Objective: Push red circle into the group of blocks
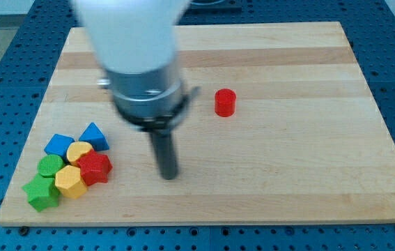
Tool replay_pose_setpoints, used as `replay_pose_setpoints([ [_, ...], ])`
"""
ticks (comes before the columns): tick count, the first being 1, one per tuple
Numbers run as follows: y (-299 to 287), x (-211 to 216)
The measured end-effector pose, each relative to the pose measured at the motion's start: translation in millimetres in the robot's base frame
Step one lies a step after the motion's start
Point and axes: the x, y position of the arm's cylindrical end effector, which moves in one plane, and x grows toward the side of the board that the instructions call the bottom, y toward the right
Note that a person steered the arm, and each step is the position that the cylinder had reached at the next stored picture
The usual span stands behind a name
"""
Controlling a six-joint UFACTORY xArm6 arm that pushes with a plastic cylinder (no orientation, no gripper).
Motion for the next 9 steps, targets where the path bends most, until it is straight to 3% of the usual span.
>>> replay_pose_setpoints([
  [1,90,-14],
  [2,138,-90],
  [3,142,-106],
  [4,102,-159],
  [6,97,-156],
  [9,55,-111],
])
